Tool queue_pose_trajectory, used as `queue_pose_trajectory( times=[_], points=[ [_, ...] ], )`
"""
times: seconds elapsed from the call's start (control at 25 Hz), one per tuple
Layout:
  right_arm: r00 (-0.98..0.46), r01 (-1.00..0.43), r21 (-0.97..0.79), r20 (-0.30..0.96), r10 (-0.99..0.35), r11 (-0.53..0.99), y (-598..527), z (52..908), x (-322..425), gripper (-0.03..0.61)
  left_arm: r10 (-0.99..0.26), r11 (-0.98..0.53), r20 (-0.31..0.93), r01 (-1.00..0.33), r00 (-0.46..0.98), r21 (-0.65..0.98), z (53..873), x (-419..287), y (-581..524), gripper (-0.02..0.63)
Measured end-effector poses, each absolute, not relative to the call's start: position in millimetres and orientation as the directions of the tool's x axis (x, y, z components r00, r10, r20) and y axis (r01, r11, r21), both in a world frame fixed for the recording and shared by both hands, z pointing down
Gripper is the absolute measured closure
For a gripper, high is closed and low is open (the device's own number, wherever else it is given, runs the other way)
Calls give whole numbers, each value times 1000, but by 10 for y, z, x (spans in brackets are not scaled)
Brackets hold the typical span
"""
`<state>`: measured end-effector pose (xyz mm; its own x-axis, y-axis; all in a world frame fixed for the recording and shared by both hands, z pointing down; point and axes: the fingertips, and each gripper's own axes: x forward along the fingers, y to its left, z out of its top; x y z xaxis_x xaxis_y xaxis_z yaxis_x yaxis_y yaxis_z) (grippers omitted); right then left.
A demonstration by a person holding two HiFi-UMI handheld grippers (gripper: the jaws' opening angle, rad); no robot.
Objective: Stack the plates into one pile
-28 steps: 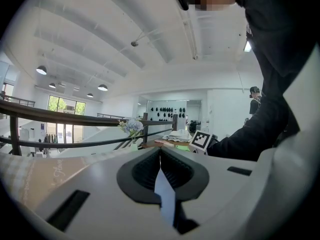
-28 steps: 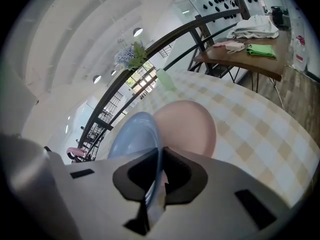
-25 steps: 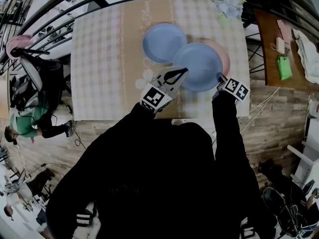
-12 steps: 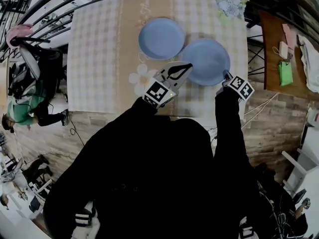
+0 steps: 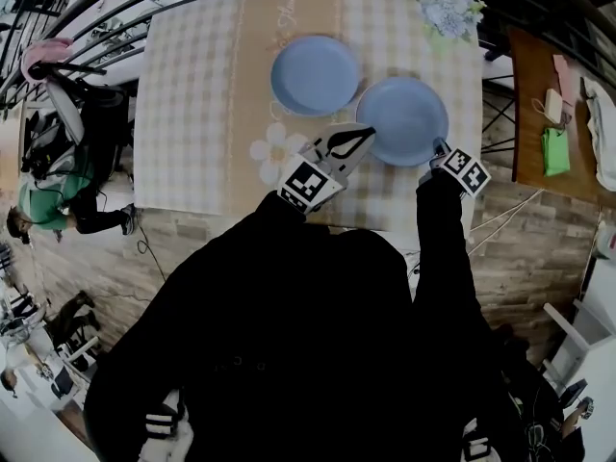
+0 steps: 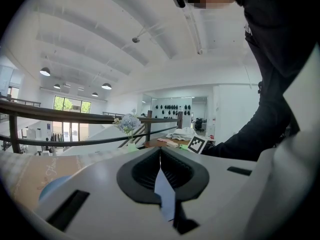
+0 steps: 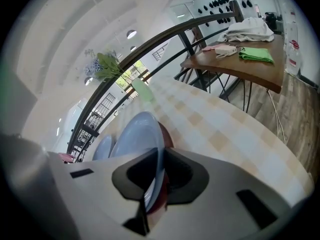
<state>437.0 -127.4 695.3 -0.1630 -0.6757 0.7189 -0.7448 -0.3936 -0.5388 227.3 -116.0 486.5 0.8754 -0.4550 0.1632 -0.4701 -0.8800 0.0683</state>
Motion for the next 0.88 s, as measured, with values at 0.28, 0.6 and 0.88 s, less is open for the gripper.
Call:
queue_pose_trajectory(
  times=[0.28, 0.6, 0.88],
  points=[
    [-155, -784, -504, 724, -672, -362, -1293, 6896, 4361, 392, -453, -881, 163, -468, 876, 64, 4847, 2297, -1113, 594],
    [-168, -843, -481, 660, -732, -240, -1346, 6485, 4296, 391, -458, -880, 158, -471, 875, 57, 4791, 2253, -1082, 594],
    [-280, -894, -448, 506, -816, 29, -1393, 5846, 3654, 397, -473, -873, 150, -485, 868, 50, 4685, 1991, -1080, 592]
  ],
)
